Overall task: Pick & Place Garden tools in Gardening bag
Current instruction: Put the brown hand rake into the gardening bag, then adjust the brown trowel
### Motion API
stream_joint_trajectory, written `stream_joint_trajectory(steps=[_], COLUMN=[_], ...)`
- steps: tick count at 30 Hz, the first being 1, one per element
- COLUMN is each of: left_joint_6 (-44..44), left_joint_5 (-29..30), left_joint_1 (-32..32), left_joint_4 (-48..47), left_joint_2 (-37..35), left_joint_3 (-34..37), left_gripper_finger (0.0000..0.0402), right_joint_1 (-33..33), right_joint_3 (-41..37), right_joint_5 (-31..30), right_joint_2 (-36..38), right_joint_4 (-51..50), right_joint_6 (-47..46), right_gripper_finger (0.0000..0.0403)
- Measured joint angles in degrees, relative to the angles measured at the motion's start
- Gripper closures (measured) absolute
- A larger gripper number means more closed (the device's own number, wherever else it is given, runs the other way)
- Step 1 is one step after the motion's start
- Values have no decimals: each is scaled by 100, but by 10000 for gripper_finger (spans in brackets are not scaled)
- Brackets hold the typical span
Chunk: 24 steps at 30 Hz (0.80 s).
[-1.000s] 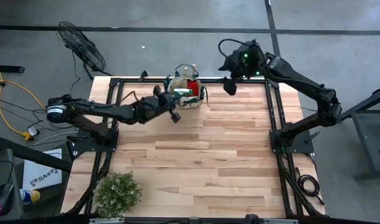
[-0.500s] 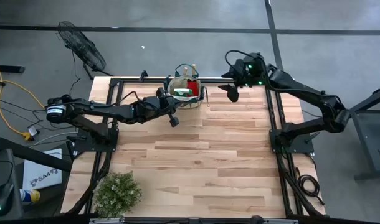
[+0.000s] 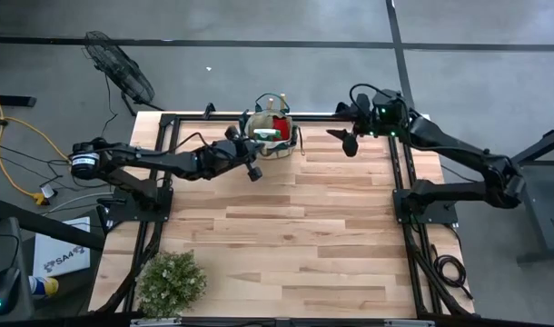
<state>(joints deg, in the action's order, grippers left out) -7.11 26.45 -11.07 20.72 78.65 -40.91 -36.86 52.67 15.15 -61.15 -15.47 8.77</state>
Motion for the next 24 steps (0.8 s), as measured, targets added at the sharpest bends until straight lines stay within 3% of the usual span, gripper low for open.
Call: stream_joint_trajectory(steps=[14,19,24], left_joint_6=[4,-18,1], left_joint_5=[-560,-416,-230], left_joint_1=[-505,-505,-505], left_joint_4=[352,609,648], left_joint_2=[103,27,-196], left_joint_3=[-7,-35,-44], left_gripper_finger=[401,401,401], right_joint_1=[200,198,198], right_joint_3=[-503,-718,-1005], right_joint_5=[-4,-13,5], right_joint_2=[60,-21,-645], right_joint_4=[413,1805,3472], right_joint_6=[-246,-111,-156], right_gripper_finger=[144,144,144])
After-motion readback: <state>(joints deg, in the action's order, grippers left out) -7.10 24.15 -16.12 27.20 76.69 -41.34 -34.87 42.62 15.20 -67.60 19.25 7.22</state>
